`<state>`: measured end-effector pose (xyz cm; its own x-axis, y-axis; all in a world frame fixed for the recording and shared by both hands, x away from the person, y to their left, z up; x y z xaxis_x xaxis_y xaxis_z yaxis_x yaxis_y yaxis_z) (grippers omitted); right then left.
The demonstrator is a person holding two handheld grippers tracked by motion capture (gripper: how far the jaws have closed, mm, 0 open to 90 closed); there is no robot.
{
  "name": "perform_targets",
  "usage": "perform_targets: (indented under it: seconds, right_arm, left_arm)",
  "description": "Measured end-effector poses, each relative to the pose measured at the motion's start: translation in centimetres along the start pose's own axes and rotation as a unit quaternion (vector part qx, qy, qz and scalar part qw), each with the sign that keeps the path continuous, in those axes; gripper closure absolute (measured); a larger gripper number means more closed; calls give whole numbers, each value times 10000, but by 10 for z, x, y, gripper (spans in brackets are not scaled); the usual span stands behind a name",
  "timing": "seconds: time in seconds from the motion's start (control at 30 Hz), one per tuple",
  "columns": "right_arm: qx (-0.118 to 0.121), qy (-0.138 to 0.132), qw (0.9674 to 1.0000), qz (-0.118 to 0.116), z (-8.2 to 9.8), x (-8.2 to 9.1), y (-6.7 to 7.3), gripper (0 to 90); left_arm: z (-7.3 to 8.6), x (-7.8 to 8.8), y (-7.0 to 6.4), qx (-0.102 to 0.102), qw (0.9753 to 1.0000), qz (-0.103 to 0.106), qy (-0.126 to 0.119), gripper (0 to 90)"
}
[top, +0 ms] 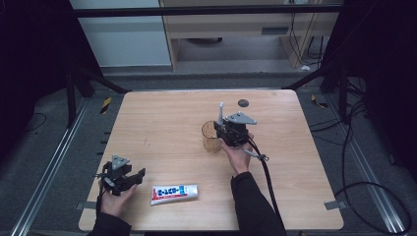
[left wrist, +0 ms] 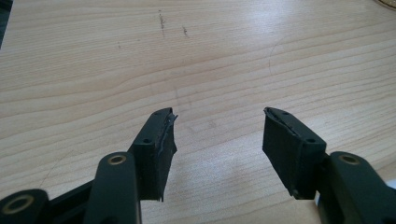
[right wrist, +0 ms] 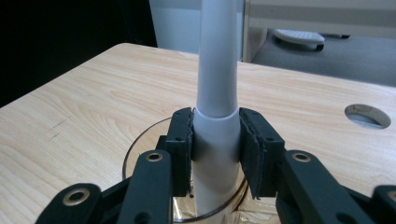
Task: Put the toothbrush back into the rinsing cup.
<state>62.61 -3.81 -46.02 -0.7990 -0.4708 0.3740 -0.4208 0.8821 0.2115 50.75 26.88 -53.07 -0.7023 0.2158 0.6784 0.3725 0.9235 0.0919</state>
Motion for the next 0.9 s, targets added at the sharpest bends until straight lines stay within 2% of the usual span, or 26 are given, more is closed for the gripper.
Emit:
perform_targets:
  seconds: [0.23,0.53,0.63,0.73,0.83,0.9]
  right_arm:
    - [83,168,9998,-13,5,2,0,635]
    - [129,242,9996,-93,9,2,1,579]
    - [209,279,9994,-40,10,1,1,569]
    - [191,295,9994,-34,11,1,0,554]
    - [212,313,9993,-34,11,2,1,528]
    - [213,266,9994,-40,10,4,1,479]
  left_arm:
    - [-1,1,1,2,10000,-25,-31,425]
    - [0,1,2,9,10000,-31,-42,420]
    - [0,1,2,7,10000,-38,-41,417]
    - [0,2,2,10,10000,-39,-50,416]
    - [0,1,2,12,10000,-37,-46,415]
    - [0,2,3,-19,10000,-69,-50,414]
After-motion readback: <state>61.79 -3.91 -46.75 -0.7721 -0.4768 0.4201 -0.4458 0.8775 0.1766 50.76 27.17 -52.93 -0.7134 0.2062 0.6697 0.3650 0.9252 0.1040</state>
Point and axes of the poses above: each handheld gripper's, and its own axes: x roughly backward along the jaws, z roughly out of its underside, y roughly to its left, the point moved 9 cm from there along -x, roughly forward along the jaws, and after that the axes turned 7 degrees about -x, right-handed, at the moved point
